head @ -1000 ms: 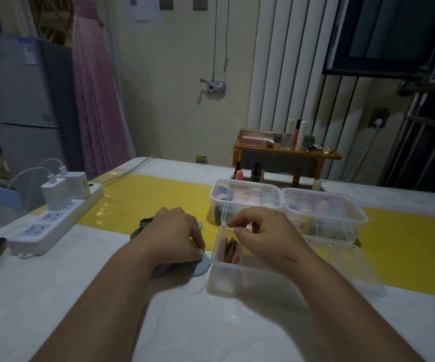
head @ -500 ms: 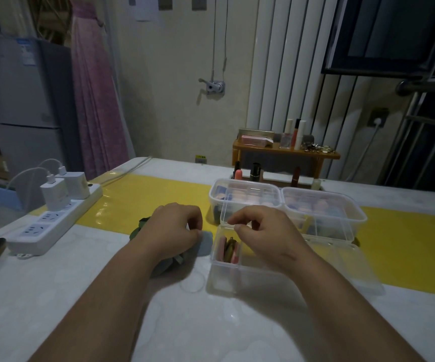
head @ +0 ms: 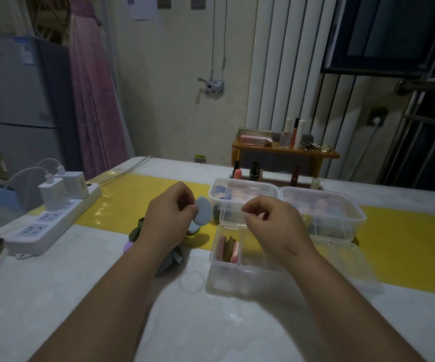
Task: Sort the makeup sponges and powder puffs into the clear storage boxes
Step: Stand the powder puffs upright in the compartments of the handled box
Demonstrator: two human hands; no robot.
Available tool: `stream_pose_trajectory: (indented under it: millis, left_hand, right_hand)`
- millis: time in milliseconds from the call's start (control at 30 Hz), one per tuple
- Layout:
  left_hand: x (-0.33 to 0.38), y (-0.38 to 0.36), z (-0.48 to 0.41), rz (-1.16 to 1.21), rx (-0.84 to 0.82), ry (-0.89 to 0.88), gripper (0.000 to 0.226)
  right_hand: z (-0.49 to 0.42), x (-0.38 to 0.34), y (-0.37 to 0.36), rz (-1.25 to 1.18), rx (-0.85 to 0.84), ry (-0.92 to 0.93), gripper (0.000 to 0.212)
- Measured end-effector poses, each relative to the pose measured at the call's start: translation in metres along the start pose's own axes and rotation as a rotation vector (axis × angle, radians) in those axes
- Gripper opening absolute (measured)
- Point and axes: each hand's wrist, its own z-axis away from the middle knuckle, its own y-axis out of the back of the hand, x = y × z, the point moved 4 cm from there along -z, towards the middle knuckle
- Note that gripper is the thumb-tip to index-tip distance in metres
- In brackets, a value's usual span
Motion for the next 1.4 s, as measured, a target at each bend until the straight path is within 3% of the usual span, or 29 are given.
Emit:
stream_pose_trajectory:
  millis: [267,533,667,833,1033,1400]
  left_hand:
    - [0.004,-0.011,0.005,0.365,-0.06,0.125,0.014]
    - [0.01,-0.017,0.007,0.496,-0.114,0.136,0.01]
    - [0.014,-0.019,0.01,0.535,-0.143,0.105,0.013]
    - [0.012,-0.023,0.01,0.484,-0.211,0.083,0.022]
    - [0.013,-0.029,0.014,0.227,-0.29,0.021,0.016]
    - [0.012,-0.032,0.013,0.193,-0.333,0.095,0.025]
  right_hand:
    - [0.002,-0.004,-0.004,-0.021,-0.056,0.009,0.019]
    - [0.003,-0.006,-0.006,-0.086,-0.134,0.03,0.031]
    - [0.002,-0.008,-0.005,-0.056,-0.116,0.048,0.025]
    - [0.001,-0.008,0.002,-0.076,-0.009,0.071,0.02]
    - [-0.002,-0.003,0.013,-0.147,0.11,0.05,0.012]
    - [-0.004,0.002,0.022,-0.045,0.016,-0.059,0.006]
